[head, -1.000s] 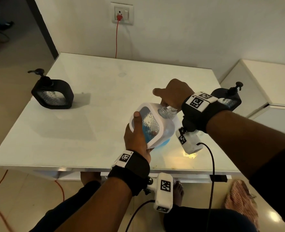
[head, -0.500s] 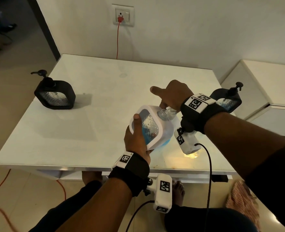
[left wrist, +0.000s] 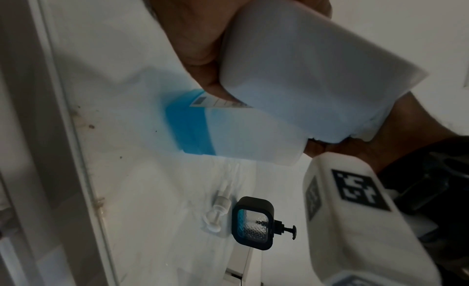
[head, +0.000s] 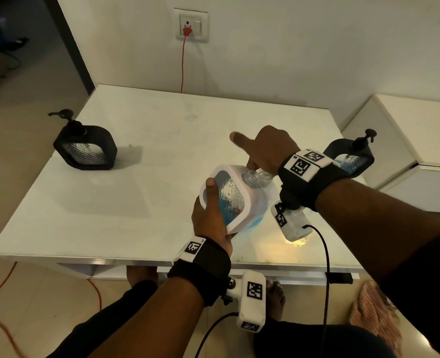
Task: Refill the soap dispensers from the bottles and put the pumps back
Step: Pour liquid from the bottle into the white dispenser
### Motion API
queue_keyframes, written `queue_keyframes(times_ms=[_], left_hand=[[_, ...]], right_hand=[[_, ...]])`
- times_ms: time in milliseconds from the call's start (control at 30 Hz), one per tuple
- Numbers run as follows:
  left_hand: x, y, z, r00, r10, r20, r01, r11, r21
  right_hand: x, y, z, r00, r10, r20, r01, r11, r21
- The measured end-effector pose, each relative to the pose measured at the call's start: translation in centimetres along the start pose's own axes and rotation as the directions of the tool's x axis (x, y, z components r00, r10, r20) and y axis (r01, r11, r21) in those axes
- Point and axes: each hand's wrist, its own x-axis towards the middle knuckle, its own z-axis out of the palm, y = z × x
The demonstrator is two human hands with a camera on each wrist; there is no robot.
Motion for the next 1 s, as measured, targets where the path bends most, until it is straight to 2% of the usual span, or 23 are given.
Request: queue_keyframes(times_ms=[133, 267, 400, 633, 733, 1000], left_hand=[[0.2, -0.1, 0.0, 1.0, 0.0, 0.0, 0.0, 1.0, 0.018], [0.4, -0.2, -0.1, 1.0, 0.002, 0.003, -0.002, 1.0, 0.008], [0.3, -0.2, -0.2, 1.0, -0.005, 0.006, 0.005, 1.0, 0.009], [0.2, -0.5, 0.0, 1.0, -0.014, -0.013, 0.014, 1.0, 0.022], [0.4, -0.4, 0.1, 1.0, -0.012, -0.01, 0.012, 1.0, 0.012], [-0.3, -0.3, 0.0, 1.0, 0.0, -0.006, 0.0, 1.0, 0.006]], right_hand=[[0.2, 0.0, -0.1, 1.0, -0.01, 0.024, 0.01, 1.0, -0.004], [0.3, 0.2, 0.1, 1.0, -0.017, -0.023, 0.015, 0.996, -0.089], [0.5, 0.4, 0.8, 0.997, -0.011, -0.082, 0.004, 0.996, -0.085], [-0.2, -0.3, -0.6, 0.997, 0.021, 0.07, -0.025, 0.998, 0.054], [-0.3, -0.5, -0.8, 0.991, 0.046, 0.123, -0.053, 0.997, 0.058], [0.4, 0.1, 0.3, 1.0, 0.006, -0.02, -0.008, 0.998, -0.069]])
